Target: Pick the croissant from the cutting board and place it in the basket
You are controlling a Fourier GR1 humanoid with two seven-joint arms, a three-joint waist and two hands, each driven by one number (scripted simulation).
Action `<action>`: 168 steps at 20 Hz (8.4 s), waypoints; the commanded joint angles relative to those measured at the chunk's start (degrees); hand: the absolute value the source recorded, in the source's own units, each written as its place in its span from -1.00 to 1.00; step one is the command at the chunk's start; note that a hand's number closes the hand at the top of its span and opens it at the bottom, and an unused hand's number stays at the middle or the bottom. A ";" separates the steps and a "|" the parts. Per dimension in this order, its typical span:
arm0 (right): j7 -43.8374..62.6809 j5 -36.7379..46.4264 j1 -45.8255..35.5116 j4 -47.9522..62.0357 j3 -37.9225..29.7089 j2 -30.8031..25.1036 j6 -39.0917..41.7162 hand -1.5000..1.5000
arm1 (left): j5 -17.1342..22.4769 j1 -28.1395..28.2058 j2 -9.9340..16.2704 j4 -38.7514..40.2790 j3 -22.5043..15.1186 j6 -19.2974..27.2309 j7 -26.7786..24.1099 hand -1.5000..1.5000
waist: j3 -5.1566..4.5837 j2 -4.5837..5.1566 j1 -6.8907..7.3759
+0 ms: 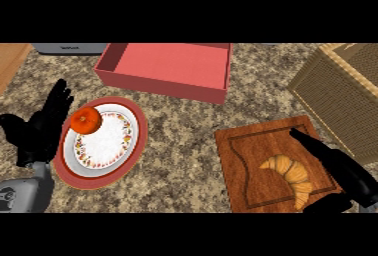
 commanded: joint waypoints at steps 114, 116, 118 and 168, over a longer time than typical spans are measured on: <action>28.15 1.82 -63.47 71.05 -24.89 -6.63 -59.89 1.00 | -5.92 -2.16 -6.10 1.92 2.41 -1.87 -0.35 0.00 | 0.05 0.50 1.35; 28.64 20.23 -59.71 74.85 -8.92 -11.97 -55.22 1.00 | -6.05 -3.15 -5.11 2.14 2.56 -2.29 -0.30 0.00 | -0.35 1.11 1.28; 29.31 23.77 -61.39 74.96 -5.74 -14.37 -53.07 1.00 | -5.21 -2.45 -4.31 2.71 3.51 -3.21 -1.09 0.00 | -0.27 0.61 1.40; 32.82 28.52 -61.70 87.06 -5.28 -14.08 -41.11 1.00 | -4.13 -3.29 -4.67 3.83 4.78 -4.54 -2.15 0.00 | 0.08 0.88 1.95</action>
